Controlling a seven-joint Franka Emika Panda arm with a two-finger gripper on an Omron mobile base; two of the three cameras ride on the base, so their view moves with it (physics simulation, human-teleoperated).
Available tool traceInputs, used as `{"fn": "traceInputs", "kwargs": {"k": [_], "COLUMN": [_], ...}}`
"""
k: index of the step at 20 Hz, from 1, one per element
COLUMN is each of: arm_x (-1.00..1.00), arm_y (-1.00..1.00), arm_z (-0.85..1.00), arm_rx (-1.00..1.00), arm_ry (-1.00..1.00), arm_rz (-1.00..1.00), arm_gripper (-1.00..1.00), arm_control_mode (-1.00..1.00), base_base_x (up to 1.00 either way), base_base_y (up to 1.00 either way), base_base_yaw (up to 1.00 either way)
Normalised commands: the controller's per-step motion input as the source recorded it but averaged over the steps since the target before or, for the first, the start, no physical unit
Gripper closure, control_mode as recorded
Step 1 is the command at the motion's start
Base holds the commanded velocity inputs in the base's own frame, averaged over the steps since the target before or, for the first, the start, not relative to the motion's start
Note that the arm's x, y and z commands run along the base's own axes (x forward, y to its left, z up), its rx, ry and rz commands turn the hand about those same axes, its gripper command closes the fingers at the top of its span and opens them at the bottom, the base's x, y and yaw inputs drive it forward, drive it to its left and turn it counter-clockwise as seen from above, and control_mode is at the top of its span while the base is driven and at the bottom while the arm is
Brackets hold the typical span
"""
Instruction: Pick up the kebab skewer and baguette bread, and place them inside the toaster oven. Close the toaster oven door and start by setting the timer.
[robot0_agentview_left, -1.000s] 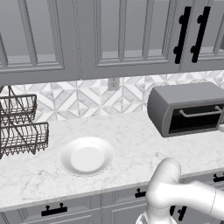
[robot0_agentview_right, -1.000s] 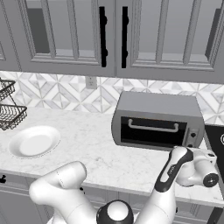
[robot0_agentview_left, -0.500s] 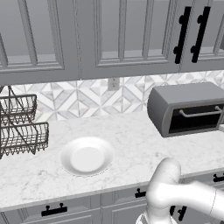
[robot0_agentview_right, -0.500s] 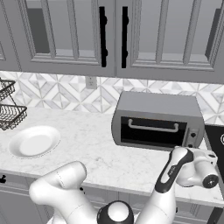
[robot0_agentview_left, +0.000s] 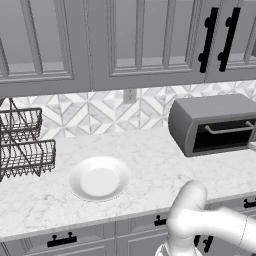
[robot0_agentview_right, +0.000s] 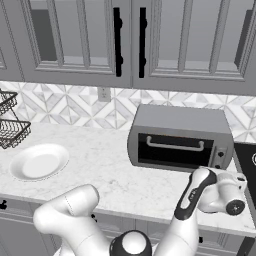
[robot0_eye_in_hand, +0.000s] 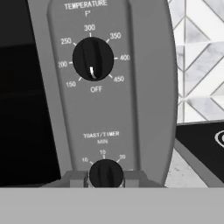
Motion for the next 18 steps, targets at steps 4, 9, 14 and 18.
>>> {"fn": "traceInputs", "kwargs": {"k": [4, 9, 14, 18], "arm_x": [0.0, 0.0, 0.0, 0.0], "arm_y": [0.0, 0.0, 0.0, -0.05], "arm_z": [0.0, 0.0, 0.0, 0.0], "arm_rx": [0.0, 0.0, 0.04, 0.13], "arm_ry": [0.0, 0.0, 0.0, -0.01], "arm_rz": [-0.07, -0.03, -0.03, -0.04], "arm_gripper": [1.0, 1.0, 1.0, 1.0], "arm_control_mode": [-1.0, -1.0, -1.0, -1.0], "base_base_x": [0.0, 0.0, 0.0, 0.0], "base_base_y": [0.0, 0.0, 0.0, 0.0], "base_base_yaw": [0.0, 0.0, 0.0, 0.0]}}
